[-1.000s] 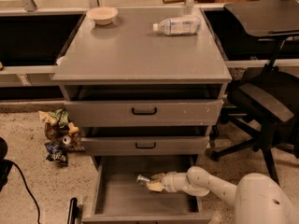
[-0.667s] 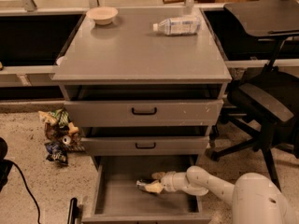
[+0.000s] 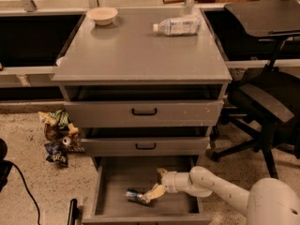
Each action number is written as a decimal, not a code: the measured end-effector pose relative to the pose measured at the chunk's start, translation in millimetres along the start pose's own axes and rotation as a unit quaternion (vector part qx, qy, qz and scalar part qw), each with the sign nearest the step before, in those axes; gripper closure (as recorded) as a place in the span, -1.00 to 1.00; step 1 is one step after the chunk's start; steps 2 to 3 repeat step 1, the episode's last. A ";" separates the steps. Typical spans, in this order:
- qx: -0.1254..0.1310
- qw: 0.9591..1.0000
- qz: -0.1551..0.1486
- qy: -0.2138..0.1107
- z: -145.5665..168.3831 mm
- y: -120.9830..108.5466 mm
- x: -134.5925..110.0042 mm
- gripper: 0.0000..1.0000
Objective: Place redbull can into bottom drawer
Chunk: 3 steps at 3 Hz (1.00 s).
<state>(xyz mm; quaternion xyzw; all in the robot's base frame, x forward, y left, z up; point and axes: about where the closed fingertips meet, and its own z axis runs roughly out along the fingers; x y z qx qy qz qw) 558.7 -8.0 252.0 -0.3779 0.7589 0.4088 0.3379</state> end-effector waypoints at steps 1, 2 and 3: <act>-0.012 0.999 -0.035 -0.025 -25.8 38.0 -35.5 -1.00; -0.012 0.999 -0.035 -0.025 -25.8 38.0 -35.5 -1.00; -0.012 0.999 -0.035 -0.025 -25.8 38.0 -35.5 -1.00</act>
Offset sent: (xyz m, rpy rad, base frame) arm 0.0000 0.0000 0.0000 0.0000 0.0000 0.0000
